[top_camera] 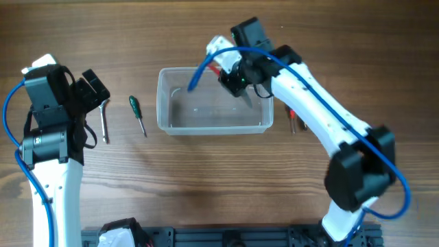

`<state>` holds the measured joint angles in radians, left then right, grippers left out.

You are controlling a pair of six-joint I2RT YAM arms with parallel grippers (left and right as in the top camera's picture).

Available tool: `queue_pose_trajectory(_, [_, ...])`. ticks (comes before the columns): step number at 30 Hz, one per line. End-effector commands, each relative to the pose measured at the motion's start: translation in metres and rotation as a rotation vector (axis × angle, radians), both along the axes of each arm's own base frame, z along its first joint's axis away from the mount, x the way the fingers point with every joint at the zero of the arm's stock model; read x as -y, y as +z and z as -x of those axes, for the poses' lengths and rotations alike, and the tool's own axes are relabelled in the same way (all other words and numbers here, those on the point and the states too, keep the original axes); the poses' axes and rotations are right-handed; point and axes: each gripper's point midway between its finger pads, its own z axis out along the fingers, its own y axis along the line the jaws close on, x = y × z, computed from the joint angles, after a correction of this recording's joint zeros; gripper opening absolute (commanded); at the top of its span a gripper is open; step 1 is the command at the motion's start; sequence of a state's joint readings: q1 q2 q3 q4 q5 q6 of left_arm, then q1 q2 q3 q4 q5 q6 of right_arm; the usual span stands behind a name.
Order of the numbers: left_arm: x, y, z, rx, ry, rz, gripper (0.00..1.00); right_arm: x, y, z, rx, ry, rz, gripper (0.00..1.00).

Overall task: Pack container
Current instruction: 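Carry the red shears into the clear box and release with right gripper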

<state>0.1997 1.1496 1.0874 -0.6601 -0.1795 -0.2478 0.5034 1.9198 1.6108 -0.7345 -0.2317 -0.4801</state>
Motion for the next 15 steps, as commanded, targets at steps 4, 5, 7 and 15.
queue_pose_trajectory(4, [-0.005,0.006,-0.001,0.007,0.008,-0.019,1.00,0.001,-0.052,-0.007,0.225,0.619,0.245,0.04])
queue_pose_trajectory(5, [-0.005,0.006,-0.001,0.007,0.008,-0.019,1.00,0.001,-0.060,-0.006,0.217,0.645,0.254,0.04])
queue_pose_trajectory(7, [-0.005,0.006,-0.001,0.007,0.008,-0.019,1.00,0.000,-0.074,-0.004,0.197,0.672,0.258,0.04])
queue_pose_trajectory(15, [-0.005,0.006,-0.001,0.007,0.008,-0.019,1.00,-0.009,-0.033,-0.025,0.209,0.417,0.163,0.58])
